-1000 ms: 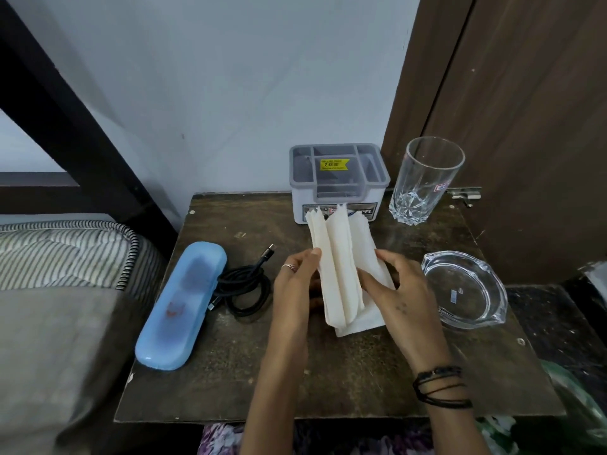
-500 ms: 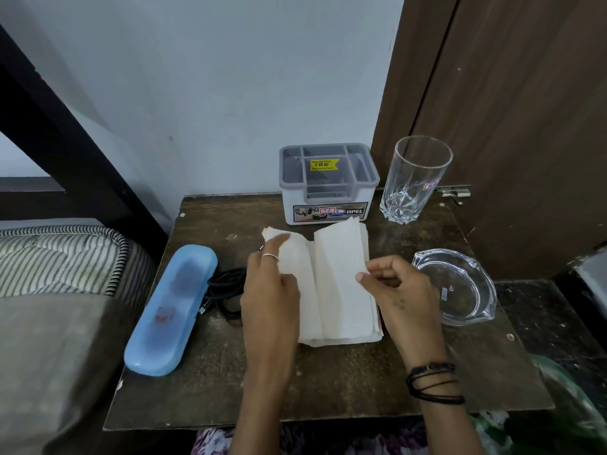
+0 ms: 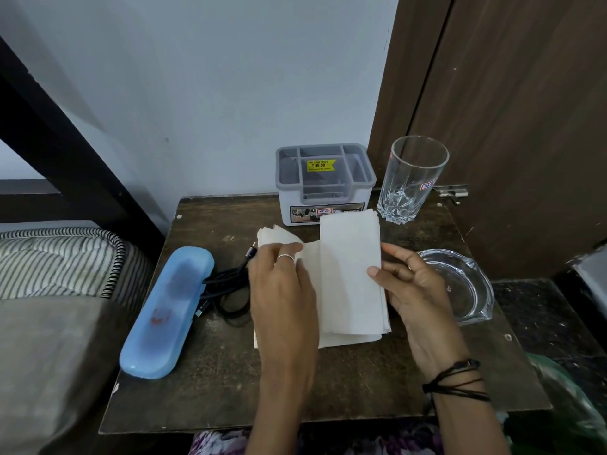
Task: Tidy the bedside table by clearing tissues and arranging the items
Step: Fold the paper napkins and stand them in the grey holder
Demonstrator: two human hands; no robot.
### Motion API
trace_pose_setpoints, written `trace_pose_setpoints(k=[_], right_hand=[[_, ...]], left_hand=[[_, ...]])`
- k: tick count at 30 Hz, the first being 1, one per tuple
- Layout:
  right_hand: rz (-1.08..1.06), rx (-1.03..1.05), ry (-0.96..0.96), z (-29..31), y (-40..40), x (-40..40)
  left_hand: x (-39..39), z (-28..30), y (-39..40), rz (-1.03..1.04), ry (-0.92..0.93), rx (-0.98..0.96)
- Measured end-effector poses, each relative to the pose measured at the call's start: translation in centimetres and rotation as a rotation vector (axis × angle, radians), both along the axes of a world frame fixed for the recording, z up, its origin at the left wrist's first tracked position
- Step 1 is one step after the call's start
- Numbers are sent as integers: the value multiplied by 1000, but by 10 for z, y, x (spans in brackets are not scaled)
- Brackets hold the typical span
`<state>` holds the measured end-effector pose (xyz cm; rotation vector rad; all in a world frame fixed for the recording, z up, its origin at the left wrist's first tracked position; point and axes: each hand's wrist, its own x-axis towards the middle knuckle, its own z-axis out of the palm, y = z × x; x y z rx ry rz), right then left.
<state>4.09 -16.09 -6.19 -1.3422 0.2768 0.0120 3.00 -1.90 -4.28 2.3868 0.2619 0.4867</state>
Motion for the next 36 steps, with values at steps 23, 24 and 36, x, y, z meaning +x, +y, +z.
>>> trace_pose_setpoints(k=[23, 24, 36], right_hand=[[223, -616, -185, -7, 14, -3], [216, -640, -189, -8, 13, -3], [160, -696, -222, 19, 19, 8]], left_hand=[[9, -8, 9, -302, 125, -456], [9, -9, 8, -278, 105, -444], [16, -3, 4, -248, 48, -348]])
